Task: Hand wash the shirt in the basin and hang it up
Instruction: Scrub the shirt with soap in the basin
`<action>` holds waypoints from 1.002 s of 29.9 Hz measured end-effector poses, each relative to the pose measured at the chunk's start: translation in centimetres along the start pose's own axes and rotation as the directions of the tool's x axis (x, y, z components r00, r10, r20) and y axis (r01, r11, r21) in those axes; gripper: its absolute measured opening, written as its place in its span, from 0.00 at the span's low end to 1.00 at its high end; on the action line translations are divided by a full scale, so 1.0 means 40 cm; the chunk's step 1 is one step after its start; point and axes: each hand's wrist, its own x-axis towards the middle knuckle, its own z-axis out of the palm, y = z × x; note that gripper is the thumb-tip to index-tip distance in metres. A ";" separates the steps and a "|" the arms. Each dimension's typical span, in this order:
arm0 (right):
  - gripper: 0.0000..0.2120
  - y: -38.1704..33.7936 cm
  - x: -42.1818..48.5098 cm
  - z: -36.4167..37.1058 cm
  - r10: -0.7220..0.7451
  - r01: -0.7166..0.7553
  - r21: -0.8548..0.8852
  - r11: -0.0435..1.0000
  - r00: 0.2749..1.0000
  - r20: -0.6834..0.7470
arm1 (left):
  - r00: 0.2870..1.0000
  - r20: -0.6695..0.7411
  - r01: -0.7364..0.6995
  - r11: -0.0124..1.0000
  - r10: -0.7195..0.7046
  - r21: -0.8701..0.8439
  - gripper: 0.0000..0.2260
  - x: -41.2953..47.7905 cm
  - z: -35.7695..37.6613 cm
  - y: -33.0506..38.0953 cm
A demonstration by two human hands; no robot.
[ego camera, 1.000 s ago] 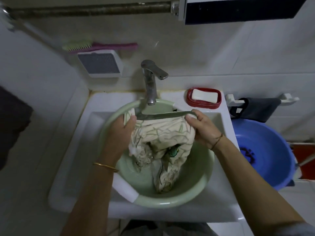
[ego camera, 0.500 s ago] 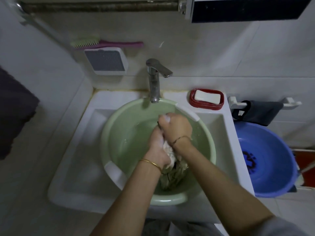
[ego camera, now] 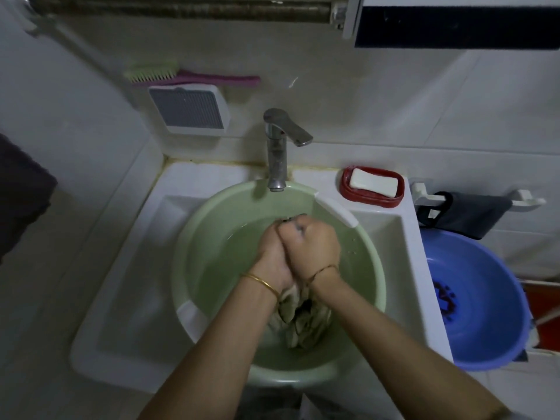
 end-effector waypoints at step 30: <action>0.10 0.077 0.074 -0.121 -0.041 -0.390 0.611 0.689 0.821 0.570 | 0.857 0.303 -0.512 0.629 0.417 0.584 0.11 -0.044 -0.090 0.118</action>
